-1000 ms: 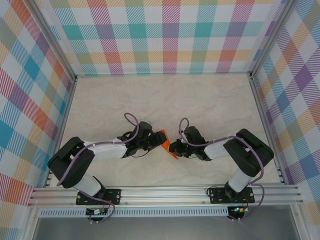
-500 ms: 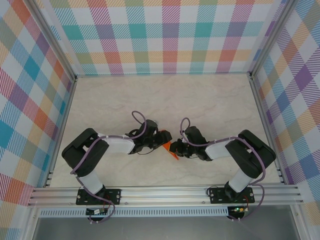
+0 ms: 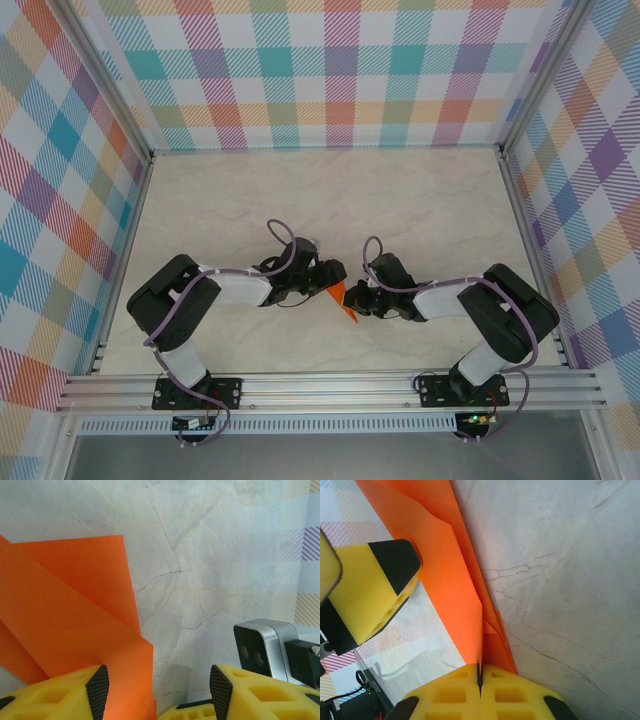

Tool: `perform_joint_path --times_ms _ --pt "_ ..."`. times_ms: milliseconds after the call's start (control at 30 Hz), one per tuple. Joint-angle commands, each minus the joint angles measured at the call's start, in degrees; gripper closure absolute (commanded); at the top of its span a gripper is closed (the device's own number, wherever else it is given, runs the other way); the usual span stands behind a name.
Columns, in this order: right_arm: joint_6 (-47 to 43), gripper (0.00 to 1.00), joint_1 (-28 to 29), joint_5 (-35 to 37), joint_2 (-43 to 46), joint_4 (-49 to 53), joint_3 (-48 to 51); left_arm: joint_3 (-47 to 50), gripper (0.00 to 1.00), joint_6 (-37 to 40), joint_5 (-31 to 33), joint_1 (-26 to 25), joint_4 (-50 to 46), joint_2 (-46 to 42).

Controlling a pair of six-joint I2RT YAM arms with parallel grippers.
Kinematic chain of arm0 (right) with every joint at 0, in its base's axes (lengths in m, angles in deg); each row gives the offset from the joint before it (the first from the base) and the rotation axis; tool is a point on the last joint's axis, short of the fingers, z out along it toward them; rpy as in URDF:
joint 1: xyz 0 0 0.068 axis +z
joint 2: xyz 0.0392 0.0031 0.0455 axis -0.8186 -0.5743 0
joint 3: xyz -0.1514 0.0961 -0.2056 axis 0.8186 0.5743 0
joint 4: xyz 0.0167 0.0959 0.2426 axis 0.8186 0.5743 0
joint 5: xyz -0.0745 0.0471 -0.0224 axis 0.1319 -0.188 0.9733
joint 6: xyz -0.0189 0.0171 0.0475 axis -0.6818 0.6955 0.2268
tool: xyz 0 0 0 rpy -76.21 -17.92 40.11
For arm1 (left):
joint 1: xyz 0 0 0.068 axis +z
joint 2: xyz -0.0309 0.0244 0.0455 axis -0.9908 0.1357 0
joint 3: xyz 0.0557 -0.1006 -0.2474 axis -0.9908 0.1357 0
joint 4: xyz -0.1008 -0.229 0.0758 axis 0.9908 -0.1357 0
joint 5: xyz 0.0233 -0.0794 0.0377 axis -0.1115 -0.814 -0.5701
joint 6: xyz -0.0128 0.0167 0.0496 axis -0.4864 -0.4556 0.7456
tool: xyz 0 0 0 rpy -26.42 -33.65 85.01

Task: Fold a paper plane with a square sheet of paper (pick it up from the middle)
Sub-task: Fold the wing for the fifth time at the center of the table.

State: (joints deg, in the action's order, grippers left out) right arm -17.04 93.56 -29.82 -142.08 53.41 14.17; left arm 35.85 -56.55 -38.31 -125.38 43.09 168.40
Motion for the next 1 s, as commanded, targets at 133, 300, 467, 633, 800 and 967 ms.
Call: perform_joint_path --times_ms 133,300,467,633,800,967 --pt "3.36 0.98 -0.64 0.40 -1.71 0.71 1.59 -0.32 0.38 2.54 -1.47 0.15 -0.89 -3.71" --pt "3.26 0.98 -0.95 0.04 -1.52 1.53 1.38 -0.22 0.35 3.61 -3.63 -0.67 -0.37 -3.89" --pt "3.39 0.98 -0.99 0.03 -1.55 1.77 1.47 -1.00 0.35 3.79 -4.37 -1.04 -0.03 -1.69" --pt "3.43 0.97 -1.08 0.13 -1.57 2.11 1.47 -2.37 0.35 3.86 -4.98 -1.13 1.49 1.92" --pt "3.10 0.96 -1.08 0.25 -0.75 2.78 1.72 -3.30 0.36 3.54 -2.88 -1.21 -0.33 4.07" --pt "2.30 0.91 -1.06 0.37 1.49 4.90 1.74 -4.08 0.37 3.45 -0.82 -1.21 -5.12 4.62"
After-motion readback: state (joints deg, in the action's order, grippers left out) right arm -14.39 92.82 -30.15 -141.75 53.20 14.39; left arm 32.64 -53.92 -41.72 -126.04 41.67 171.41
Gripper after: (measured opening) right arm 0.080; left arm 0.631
